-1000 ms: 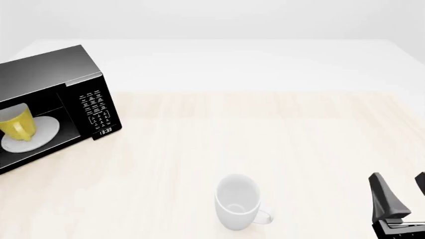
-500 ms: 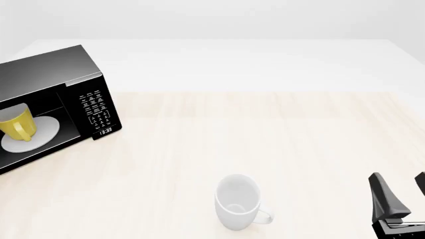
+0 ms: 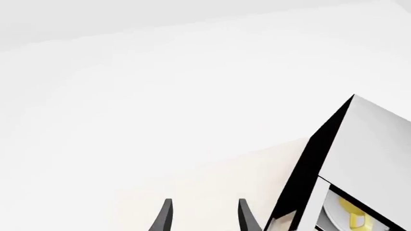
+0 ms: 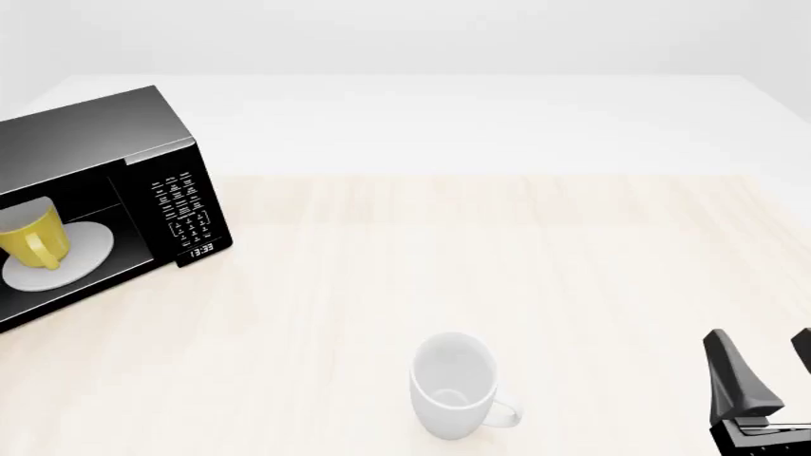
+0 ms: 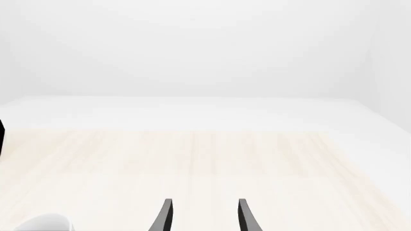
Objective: Put the yellow and white mug in the microwave and close it.
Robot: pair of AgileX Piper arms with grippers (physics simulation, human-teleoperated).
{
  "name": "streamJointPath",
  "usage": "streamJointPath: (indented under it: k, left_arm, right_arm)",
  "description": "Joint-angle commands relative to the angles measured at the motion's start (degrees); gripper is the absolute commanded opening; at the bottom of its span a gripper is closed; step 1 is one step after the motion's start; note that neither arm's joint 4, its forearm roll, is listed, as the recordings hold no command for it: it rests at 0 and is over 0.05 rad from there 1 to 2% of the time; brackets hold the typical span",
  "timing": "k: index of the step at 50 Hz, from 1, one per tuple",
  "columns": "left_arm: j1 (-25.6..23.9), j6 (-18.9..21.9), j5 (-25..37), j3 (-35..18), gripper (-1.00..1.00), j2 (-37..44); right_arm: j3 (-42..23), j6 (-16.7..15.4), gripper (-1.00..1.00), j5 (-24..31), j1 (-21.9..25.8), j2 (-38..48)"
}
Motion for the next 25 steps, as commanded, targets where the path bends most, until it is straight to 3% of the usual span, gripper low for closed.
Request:
streamJointPath:
  k: [1,25]
  left_arm:
    - [3.3,0.4,-2.2,2.3,1.0,3.2]
    - [2.8,4.6,-7.5,9.9,1.0,7.8]
  right_arm:
    - [0.0,0.0,1.0,0.0,0.0,0.1]
    - [0.0,0.0,1.0,0.0,0.0,0.0]
